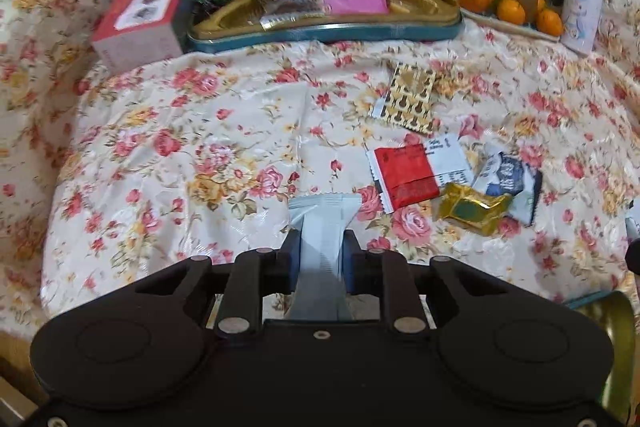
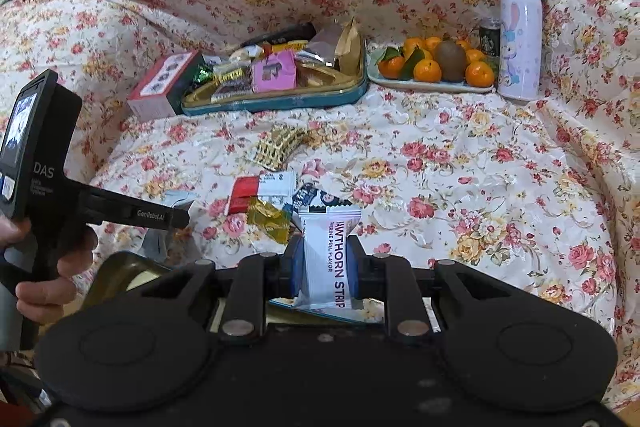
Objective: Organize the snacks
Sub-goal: 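Carry the white bar and HAWTHORN STRIP packet over the gold tray, then lower both packets into the gold tray and open both tools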
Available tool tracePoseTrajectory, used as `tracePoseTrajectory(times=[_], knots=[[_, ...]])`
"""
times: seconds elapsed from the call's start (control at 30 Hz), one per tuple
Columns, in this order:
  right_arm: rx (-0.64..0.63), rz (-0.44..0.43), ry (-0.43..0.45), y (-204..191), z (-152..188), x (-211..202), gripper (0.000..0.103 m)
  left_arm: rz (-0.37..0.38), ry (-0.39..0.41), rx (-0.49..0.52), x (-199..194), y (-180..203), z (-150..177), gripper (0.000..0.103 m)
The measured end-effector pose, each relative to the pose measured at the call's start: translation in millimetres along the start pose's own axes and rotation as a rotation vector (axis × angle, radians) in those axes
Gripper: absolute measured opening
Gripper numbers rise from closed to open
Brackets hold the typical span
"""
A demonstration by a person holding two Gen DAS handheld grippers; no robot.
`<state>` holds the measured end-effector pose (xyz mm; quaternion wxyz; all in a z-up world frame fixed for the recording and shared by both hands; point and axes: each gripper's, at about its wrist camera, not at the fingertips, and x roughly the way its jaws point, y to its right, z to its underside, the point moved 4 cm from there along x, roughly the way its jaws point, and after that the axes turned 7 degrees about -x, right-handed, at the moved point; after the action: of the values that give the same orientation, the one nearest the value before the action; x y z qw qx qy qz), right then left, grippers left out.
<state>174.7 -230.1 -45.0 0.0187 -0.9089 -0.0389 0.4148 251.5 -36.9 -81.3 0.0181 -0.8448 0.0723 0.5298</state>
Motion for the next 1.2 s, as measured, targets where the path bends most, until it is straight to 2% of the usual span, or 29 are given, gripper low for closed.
tracePoseTrajectory(times=[0.13,0.27,0.4,0.8,1.2], knots=[[0.009,-0.001,0.030,-2.2,-0.4,-16.6,0.022,-0.032,0.045,-0.008,-28.3,3.2,4.5,0.027],[0.017,-0.011,0.053,-6.2,3.1,-32.6,0.022,-0.004,0.061,-0.039,-52.4,2.3,11.2,0.027],[0.025,-0.023,0.066,-12.0,11.3,-47.3,0.022,-0.007,0.071,-0.055,-72.2,-2.2,25.0,0.027],[0.017,-0.063,0.019,-33.3,49.3,-62.9,0.022,0.035,0.012,-0.123,-95.7,-21.1,79.8,0.027],[-0.038,-0.090,-0.049,-64.1,83.4,-66.1,0.022,-0.016,-0.057,-0.103,-96.5,-9.8,130.7,0.027]])
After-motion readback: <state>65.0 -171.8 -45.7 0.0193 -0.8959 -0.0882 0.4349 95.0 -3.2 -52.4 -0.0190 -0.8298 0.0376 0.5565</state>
